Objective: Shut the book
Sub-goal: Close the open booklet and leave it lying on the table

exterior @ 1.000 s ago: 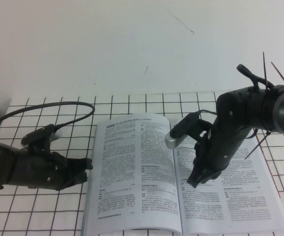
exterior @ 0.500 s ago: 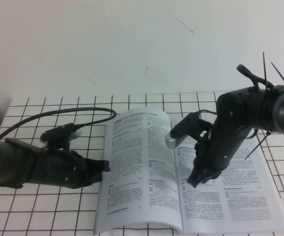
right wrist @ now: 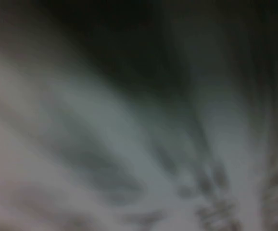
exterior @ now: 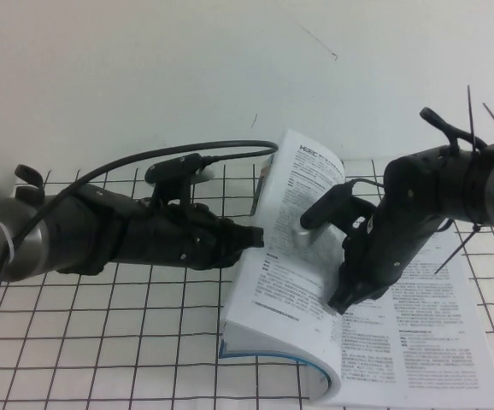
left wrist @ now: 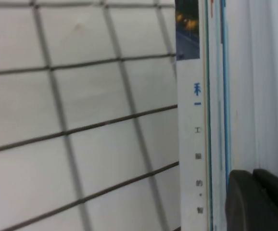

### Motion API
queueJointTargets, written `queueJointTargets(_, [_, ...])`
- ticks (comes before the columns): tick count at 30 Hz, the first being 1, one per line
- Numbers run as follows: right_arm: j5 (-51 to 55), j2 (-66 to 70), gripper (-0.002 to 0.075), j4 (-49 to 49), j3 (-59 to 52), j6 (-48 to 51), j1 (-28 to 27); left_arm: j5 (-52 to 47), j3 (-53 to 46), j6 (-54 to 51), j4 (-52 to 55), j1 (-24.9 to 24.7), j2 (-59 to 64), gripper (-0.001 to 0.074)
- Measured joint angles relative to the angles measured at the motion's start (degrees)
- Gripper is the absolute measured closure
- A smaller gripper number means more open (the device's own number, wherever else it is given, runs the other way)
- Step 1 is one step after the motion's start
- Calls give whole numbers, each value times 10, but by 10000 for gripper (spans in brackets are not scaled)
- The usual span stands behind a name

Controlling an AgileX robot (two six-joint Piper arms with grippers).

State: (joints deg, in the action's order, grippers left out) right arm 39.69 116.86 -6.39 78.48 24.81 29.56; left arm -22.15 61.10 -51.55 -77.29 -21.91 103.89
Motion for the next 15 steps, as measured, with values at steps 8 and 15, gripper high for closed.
queueJointTargets(8, [11, -154, 729, 74, -1, -76, -30, -17, 15, 6, -17, -36, -43, 738])
queueJointTargets(15, [13, -313, 729, 85, -1, -86, -45, -21, 15, 9, -12, -38, -123, 738])
